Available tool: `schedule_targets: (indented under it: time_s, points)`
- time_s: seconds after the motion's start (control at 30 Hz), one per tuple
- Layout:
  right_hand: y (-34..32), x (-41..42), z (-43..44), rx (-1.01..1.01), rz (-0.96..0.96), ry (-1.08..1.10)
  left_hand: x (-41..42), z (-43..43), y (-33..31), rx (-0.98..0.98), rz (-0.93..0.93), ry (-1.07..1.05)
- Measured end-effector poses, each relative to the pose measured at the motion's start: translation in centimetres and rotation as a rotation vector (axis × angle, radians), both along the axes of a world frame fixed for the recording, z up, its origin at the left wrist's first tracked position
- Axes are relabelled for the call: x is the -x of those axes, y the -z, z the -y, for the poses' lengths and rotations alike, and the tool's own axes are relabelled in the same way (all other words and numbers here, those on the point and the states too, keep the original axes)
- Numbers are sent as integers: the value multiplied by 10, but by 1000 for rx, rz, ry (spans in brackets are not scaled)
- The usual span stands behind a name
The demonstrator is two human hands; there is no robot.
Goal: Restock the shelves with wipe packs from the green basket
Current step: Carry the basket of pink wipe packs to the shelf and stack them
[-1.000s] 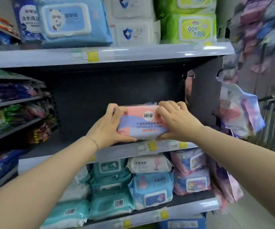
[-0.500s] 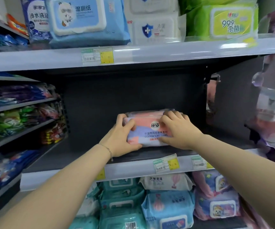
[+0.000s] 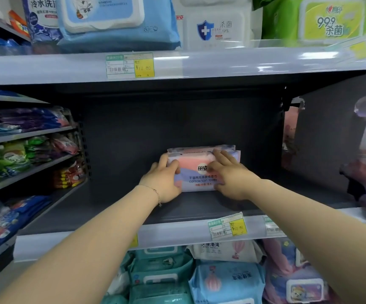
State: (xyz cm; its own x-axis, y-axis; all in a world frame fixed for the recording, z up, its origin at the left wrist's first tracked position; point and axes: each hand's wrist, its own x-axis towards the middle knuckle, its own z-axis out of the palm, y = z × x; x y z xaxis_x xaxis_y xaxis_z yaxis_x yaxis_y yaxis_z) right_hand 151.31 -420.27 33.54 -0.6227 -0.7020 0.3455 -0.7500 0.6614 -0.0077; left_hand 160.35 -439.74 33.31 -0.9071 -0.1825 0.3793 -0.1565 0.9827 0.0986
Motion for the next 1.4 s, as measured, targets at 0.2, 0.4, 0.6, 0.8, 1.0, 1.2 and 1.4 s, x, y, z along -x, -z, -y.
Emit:
schedule_targets:
  time_s: [0.2, 0.4, 0.6, 0.8, 1.0, 1.2, 1.4]
  points:
    - [-5, -15, -2, -42, -37, 48, -4, -14, -5, -94, 45, 12]
    - [-6, -42, -24, 14, -308, -6, -20, -45, -11, 128, -135, 145]
    - [6, -67, -67, -13, -478, -61, -27, -99, -6, 328, -148, 358]
    - [20, -81, -144, -58, -458, 75, -19, -164, 15, 370, -176, 471]
    - [57, -100, -231, -55, -337, 218, -5, -241, 66, 227, -227, 692]
    - [103, -118, -312, -204, -219, 382, -6, -329, 121, 216, -137, 890]
    - [154, -143, -376, -186, -80, 493, -8, -408, 185, 161, 29, 1034]
